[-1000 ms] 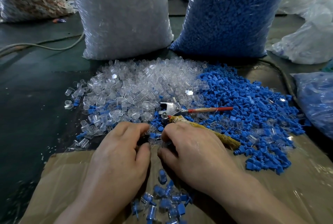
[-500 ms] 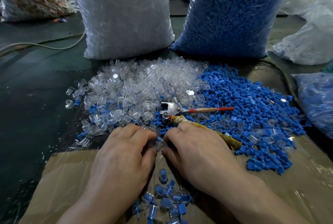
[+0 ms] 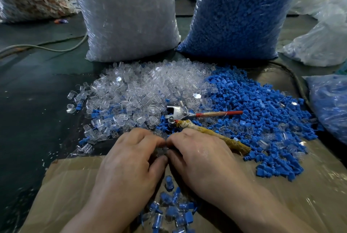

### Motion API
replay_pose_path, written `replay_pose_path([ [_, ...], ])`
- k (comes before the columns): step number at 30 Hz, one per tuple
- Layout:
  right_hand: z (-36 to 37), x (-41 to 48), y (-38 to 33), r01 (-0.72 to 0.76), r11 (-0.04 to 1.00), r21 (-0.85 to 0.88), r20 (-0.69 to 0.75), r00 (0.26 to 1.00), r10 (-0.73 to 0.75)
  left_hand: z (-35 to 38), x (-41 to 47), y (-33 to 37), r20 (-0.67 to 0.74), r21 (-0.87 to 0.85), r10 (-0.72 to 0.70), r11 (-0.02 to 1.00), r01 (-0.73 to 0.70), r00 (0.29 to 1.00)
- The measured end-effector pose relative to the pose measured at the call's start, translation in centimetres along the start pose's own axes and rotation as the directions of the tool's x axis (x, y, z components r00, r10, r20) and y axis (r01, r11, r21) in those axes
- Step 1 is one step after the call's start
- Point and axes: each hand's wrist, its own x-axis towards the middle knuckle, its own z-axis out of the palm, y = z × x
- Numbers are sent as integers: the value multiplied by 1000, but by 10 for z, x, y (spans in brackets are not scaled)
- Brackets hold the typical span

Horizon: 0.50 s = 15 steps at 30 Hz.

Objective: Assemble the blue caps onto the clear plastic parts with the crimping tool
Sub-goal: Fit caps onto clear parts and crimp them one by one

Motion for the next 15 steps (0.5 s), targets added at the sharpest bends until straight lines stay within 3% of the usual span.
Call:
replay_pose_path([
  [5,-1,0,0,10,999,48,-5,1000,-9,3,1,-2,-41,-49,1,999,-3,999],
  [8,-3,1,1,-40,981,192,-23,999,45,4,2,-3,-129,-98,-32,995,19,991],
  [12,-6,0,3,-158,868,471,-54,977,207,5,2,-3,-270,-198,-87,980,33,959],
  [15,-9,-2,4,-202,730,653,15,967,254,7,1,-5,-302,-362,-165,931,47,939],
])
